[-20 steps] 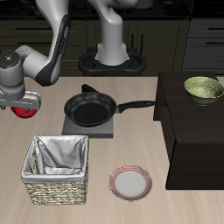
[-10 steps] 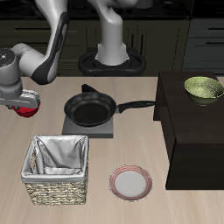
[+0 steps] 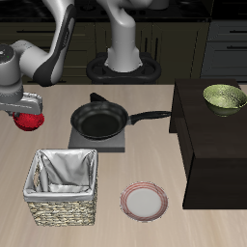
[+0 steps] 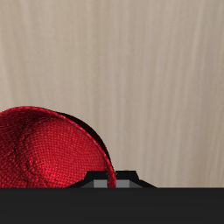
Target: Place the red bowl on the plate
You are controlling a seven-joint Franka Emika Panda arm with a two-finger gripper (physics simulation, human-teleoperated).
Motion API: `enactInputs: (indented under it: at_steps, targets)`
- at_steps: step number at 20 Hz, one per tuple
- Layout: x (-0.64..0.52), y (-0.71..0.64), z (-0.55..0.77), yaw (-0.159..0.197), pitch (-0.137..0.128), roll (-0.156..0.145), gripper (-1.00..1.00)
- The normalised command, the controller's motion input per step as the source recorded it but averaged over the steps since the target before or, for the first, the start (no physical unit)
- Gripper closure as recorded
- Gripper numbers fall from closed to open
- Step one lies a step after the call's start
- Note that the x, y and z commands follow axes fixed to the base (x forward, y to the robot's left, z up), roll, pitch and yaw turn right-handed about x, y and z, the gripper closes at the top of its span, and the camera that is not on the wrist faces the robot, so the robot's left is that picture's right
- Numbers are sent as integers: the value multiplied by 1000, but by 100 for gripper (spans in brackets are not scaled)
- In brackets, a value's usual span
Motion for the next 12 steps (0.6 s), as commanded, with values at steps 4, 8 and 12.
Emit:
enactInputs:
  at_steps: [4, 8, 12]
  targets:
    - [55, 152, 326, -2, -55, 21, 100]
    - [123, 132, 393, -5, -80, 16, 100]
    - [131, 66, 388, -18, -61, 3, 100]
